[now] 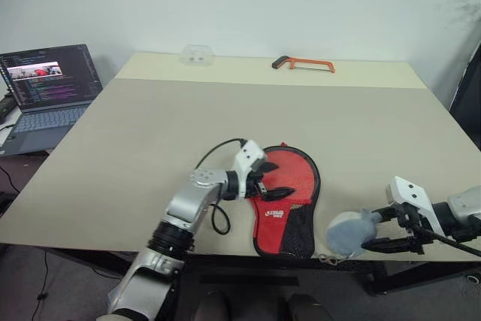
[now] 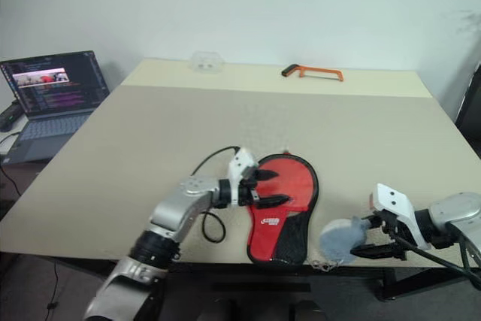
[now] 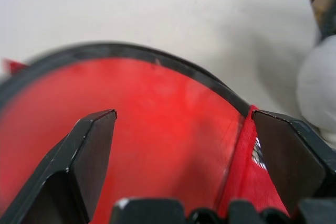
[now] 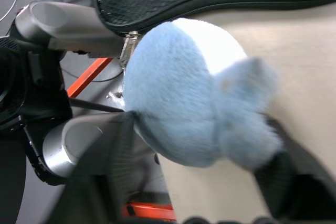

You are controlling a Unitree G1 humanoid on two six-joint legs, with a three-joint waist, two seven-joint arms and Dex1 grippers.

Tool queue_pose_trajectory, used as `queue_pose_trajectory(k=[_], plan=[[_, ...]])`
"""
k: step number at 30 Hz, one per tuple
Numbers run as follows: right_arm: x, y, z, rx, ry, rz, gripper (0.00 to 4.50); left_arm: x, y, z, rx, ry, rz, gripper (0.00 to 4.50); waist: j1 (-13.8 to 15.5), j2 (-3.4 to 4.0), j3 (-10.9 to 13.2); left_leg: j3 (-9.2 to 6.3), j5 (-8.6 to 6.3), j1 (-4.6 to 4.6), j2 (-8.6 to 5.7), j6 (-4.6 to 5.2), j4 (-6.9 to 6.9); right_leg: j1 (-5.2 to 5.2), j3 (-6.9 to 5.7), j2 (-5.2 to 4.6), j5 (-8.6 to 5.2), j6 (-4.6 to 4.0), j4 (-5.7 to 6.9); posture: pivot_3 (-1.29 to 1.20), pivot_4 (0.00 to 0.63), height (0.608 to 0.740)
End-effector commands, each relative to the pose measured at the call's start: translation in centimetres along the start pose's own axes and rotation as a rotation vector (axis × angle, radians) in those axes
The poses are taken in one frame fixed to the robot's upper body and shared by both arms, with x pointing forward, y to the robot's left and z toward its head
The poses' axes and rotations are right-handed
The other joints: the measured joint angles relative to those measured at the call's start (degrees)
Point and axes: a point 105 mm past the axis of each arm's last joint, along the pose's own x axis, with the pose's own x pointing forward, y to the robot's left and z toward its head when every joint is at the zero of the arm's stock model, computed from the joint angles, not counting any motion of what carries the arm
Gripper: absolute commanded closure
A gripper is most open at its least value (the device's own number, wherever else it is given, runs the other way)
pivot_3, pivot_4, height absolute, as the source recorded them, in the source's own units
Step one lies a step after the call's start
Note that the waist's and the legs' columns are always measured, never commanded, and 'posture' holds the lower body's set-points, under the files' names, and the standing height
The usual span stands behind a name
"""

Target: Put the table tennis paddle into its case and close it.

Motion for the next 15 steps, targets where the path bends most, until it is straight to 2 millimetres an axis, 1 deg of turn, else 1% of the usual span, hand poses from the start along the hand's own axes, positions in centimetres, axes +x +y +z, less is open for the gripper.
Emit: queue_pose_trajectory(k=[1,4,7,9,11,14,15], plan=[[-1.7,-0.7,0.7,0.019,-0.051,-0.033,0.05,-2.5,0.1,3.3,0.081,-0.067,-0.052,0.00,0.02,0.00,0.00,0.01,0.00,0.00,0.00,0.00,0.00,0.01,0.00,-0.01,0.00,0.00,-0.02,0.00,0.150,0.740],[-3.7,-0.8,1.0,0.061,-0.109,-0.067,0.05,-7.1,0.2,4.1,0.102,-0.035,-0.101,0.00,-0.07,0.00,0.04,0.08,0.00,-0.01,0.01,0.00,-0.03,-0.04,0.05,-0.02,-0.01,-0.01,-0.02,0.00,0.150,0.740],[-5.7,-0.2,1.4,0.090,-0.178,-0.096,0.05,-11.7,0.3,4.8,0.094,0.008,-0.110,0.00,-0.16,-0.03,0.09,0.03,-0.01,-0.02,0.09,0.00,-0.18,-0.10,-0.03,0.03,-0.08,-0.14,0.00,0.00,0.150,0.740],[-6.8,0.5,1.2,0.109,-0.214,-0.122,0.05,-14.2,0.2,4.9,0.091,0.059,-0.099,0.00,-0.05,-0.03,0.09,0.01,-0.02,0.00,0.08,-0.02,-0.24,-0.09,-0.08,0.03,-0.13,-0.21,0.00,0.00,0.150,0.740],[-8.2,1.4,0.2,0.160,-0.243,-0.173,0.05,-17.1,0.6,4.3,0.092,0.146,-0.048,0.00,0.04,-0.03,0.09,0.02,-0.04,0.01,0.08,-0.05,-0.27,-0.08,-0.07,0.01,-0.17,-0.20,-0.02,0.00,0.150,0.740],[-9.2,2.3,-0.5,0.209,-0.264,-0.224,0.05,-19.8,1.5,3.7,0.087,0.218,0.019,0.00,0.26,-0.07,0.11,0.03,-0.06,0.06,0.06,-0.07,-0.27,-0.04,-0.09,-0.05,-0.21,-0.21,-0.05,0.00,0.150,0.740],[-9.3,2.5,-0.5,0.216,-0.267,-0.232,0.05,-20.4,1.7,3.6,0.085,0.227,0.034,0.00,0.28,-0.11,0.13,0.03,-0.06,0.06,0.06,-0.07,-0.25,-0.05,-0.09,-0.06,-0.37,-0.50,-0.04,0.00,0.150,0.740]])
